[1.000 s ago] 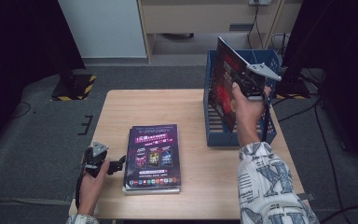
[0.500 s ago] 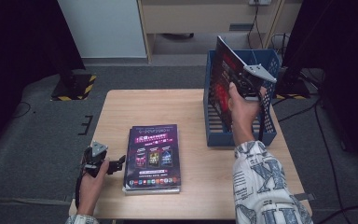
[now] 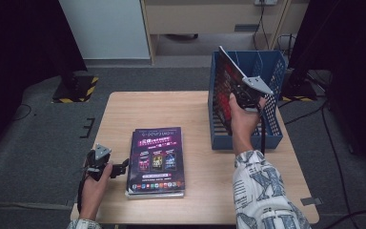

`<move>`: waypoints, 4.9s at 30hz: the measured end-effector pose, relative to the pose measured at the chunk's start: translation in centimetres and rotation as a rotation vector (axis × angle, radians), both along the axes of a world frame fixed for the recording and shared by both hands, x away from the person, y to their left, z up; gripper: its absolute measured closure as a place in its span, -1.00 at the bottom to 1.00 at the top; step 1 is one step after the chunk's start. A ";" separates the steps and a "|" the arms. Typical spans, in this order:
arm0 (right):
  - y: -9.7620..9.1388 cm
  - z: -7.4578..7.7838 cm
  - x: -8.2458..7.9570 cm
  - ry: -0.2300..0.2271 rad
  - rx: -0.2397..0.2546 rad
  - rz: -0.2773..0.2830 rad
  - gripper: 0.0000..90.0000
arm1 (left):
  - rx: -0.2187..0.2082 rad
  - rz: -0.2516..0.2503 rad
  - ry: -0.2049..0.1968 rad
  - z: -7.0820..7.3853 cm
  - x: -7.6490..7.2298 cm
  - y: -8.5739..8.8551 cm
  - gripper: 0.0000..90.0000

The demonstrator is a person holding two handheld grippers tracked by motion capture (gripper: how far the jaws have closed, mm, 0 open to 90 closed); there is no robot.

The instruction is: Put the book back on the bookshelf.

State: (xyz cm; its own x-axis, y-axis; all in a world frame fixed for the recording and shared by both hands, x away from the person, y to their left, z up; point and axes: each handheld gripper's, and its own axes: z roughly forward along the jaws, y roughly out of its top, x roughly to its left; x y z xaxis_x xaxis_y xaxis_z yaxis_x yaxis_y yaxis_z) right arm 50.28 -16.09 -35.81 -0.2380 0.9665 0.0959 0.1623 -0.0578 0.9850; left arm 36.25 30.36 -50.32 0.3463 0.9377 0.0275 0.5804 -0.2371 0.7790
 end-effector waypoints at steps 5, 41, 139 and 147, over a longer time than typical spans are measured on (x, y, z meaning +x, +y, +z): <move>0.4 -0.8 0.0 0.001 0.001 -0.006 0.92 | 0.001 -0.003 -0.002 0.0 0.0 0.0 -0.90; 3.1 -3.8 -1.2 -0.001 -0.048 0.070 0.89 | 0.006 -0.013 -0.002 0.1 0.0 -0.2 -0.89; 7.3 -10.8 -12.1 0.219 -0.147 0.536 -0.13 | -0.033 -0.061 -0.012 1.0 -1.2 -2.2 -0.56; 9.1 -11.8 -12.7 0.256 -0.158 0.613 0.13 | -0.054 -0.080 -0.014 1.2 -1.6 -2.5 -0.16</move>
State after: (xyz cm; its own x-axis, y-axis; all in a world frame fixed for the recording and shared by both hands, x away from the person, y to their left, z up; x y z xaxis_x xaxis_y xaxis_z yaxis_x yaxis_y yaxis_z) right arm 37.59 -6.99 -47.61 -0.7357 0.6711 0.0909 0.3485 0.2601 0.9005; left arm 34.68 27.86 -49.15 0.4204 0.9072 -0.0173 0.5501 -0.2397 0.8000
